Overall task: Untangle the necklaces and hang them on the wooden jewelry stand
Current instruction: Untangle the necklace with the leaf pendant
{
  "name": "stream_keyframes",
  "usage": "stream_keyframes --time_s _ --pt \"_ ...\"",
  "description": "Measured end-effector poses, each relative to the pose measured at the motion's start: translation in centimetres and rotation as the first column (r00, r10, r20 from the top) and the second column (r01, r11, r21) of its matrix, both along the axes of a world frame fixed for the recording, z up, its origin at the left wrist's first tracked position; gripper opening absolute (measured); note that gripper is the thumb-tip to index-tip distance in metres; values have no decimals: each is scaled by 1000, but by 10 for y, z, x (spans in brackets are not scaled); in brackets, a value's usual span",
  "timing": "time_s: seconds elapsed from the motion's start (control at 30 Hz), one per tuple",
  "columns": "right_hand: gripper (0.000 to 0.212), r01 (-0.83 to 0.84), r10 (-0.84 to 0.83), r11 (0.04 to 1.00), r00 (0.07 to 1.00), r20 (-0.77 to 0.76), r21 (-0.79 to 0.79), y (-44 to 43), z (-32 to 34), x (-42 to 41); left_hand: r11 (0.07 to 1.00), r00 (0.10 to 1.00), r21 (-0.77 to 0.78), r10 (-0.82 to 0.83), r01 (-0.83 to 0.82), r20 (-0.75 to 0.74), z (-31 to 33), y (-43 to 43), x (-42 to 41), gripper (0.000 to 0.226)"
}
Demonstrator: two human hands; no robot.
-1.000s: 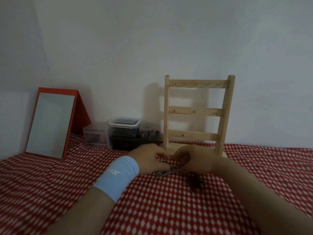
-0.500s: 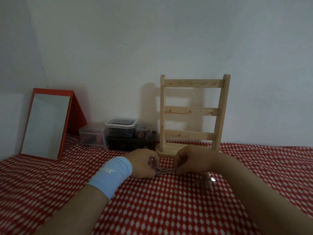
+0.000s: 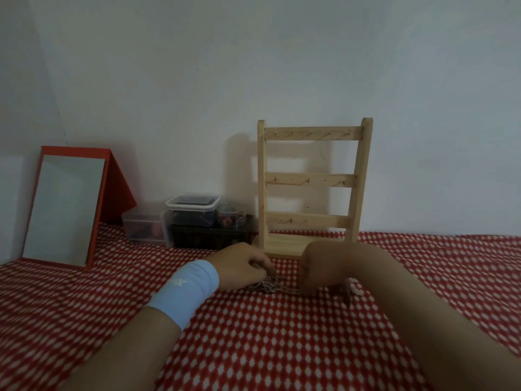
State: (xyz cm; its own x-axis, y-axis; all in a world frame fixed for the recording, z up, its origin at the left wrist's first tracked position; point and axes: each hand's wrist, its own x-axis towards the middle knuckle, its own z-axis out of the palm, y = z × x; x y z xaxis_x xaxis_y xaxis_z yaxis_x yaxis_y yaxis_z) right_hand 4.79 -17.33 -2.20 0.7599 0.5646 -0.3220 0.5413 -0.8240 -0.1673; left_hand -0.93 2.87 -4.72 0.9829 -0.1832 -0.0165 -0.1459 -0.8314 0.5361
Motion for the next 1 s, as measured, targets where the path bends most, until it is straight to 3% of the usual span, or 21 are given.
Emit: stream_keyframes --time_s 0.1,0.17,0.3,0.47,0.63,0.8,1.0 --pt "26 -42 35 993 998 60 110 9 0 -4 1000 999 4 -15 15 46 -7 4 5 20" --pt "25 -84 66 973 994 88 216 17 -2 -10 997 997 -80 4 2 79 -14 8 7 18" --pt "43 -128 106 960 989 99 248 25 -16 -11 979 991 -198 77 -54 110 -23 12 9 17" --pt "13 -125 70 929 984 166 349 18 -18 -6 972 961 -223 124 -68 245 -30 6 5 9" --pt "15 71 -53 789 998 -46 610 13 -26 -2 972 976 -232 78 -29 202 -30 8 3 18" --pt "21 283 34 618 922 -385 734 11 -24 -2 935 978 -354 57 19 201 -21 13 6 16" --pt "18 372 51 532 882 -468 760 10 -25 0 958 966 -277 0 74 257 -21 15 6 17"
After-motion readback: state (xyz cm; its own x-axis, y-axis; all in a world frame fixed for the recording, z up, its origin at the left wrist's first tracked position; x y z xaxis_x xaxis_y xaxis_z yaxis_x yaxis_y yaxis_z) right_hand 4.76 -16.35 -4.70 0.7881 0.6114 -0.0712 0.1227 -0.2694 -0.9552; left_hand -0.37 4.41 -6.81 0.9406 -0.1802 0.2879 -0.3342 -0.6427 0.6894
